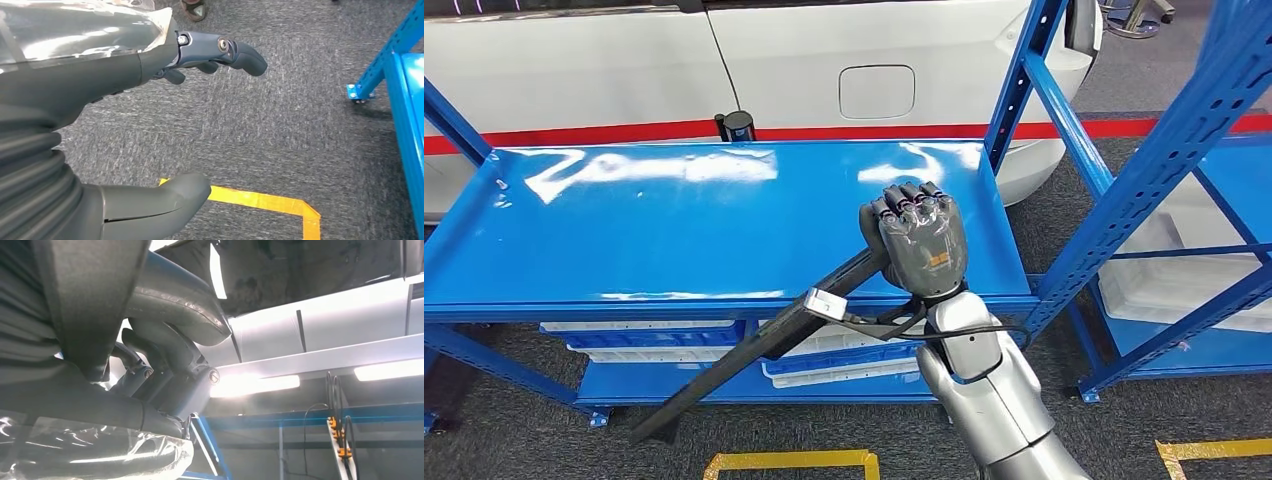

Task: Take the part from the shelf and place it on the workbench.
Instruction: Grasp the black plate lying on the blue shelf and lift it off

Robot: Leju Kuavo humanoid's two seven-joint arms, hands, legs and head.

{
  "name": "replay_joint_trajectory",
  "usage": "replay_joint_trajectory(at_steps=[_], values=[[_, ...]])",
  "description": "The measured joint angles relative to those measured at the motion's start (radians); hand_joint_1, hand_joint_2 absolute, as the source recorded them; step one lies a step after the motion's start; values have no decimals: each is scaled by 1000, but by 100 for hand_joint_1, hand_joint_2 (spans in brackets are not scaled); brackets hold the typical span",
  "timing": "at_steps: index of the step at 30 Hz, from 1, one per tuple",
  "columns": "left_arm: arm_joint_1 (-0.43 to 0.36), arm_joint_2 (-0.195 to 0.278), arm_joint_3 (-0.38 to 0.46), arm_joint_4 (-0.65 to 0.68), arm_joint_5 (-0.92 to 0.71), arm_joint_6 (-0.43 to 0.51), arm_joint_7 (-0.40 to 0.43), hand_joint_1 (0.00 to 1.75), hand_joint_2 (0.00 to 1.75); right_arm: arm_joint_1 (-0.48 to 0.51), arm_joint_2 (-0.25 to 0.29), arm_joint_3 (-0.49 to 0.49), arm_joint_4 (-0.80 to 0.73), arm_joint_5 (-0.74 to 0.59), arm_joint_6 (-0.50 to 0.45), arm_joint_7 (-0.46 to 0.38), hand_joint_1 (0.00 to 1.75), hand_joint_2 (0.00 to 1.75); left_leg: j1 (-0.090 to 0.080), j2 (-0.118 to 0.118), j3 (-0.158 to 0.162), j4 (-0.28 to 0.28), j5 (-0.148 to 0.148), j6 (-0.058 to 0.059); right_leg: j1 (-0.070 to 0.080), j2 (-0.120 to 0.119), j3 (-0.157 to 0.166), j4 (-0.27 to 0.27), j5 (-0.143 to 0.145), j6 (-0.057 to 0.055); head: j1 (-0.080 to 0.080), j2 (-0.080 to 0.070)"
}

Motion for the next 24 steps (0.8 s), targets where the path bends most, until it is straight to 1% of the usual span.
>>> replay_joint_trajectory(at_steps=[9, 24], values=[[0, -6, 37, -6, -45, 0, 13, 0, 175, 1, -17, -1, -12, -7, -5, -2, 175, 175, 0, 0, 0, 0, 0, 0, 0, 0, 0, 0, 0, 0, 0, 0], [-1, -8, 66, -7, -67, -3, 9, 0, 175, 2, -20, 0, -13, -7, -5, -2, 175, 175, 0, 0, 0, 0, 0, 0, 0, 0, 0, 0, 0, 0, 0, 0]])
